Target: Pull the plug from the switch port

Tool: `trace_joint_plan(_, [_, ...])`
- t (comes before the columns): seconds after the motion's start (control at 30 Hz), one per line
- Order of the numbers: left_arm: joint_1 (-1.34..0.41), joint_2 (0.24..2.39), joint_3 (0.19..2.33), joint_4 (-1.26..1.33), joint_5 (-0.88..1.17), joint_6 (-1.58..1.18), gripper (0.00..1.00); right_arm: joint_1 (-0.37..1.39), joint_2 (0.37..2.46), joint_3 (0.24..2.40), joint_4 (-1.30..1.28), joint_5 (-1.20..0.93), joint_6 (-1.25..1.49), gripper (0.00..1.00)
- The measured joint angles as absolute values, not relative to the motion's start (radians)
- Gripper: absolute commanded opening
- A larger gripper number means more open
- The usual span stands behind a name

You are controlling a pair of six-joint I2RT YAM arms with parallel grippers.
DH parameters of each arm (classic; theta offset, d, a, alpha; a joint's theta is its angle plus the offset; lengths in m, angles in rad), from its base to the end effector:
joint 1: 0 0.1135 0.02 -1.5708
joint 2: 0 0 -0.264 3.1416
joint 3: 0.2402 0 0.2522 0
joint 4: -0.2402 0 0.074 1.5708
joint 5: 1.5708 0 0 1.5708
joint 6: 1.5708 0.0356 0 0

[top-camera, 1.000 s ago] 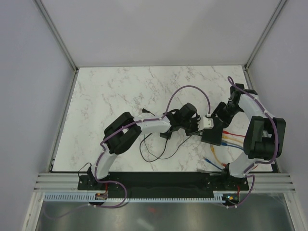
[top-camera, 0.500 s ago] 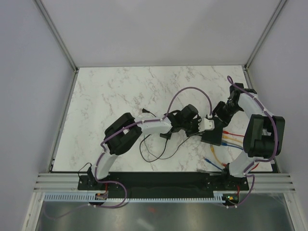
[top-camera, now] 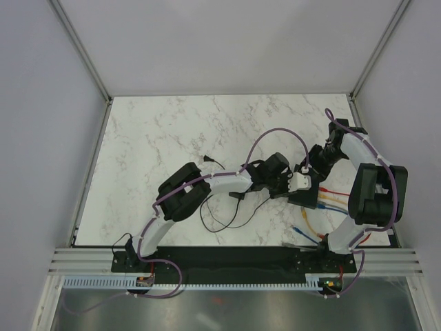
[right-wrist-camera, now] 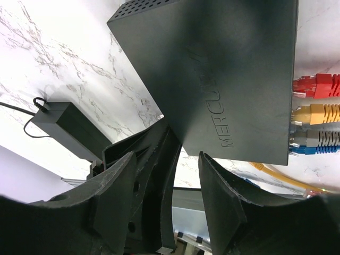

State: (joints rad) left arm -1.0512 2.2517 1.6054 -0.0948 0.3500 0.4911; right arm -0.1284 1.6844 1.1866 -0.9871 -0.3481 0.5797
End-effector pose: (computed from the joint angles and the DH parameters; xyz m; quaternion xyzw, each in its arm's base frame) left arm 0.2362 -0.4376 0.1465 0.6784 0.5973 -0.2628 0.3374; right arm 0.3021 -0.0268 0.2045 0.3342 0.9255 0.1781 0.0025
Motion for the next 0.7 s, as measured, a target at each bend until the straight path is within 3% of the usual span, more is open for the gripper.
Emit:
trace_joint_plan(0.2, [-1.053, 2.255, 1.610, -0.104, 0.352, 0.483, 0.19, -0.128, 1.690, 1.187, -0.985, -0.344, 0.583, 0.58])
trace_joint_plan(0.3, [-1.053, 2.255, 1.610, -0.105, 0.358, 0.480, 0.11, -0.128, 1.690, 1.187, -0.983, -0.332, 0.600, 0.50])
trace_joint_plan(0.7, [-1.053, 2.247, 1.570, -0.043, 0.368, 0.388, 0.07, -0.114, 1.684, 1.140, -0.949, -0.272, 0.669, 0.33])
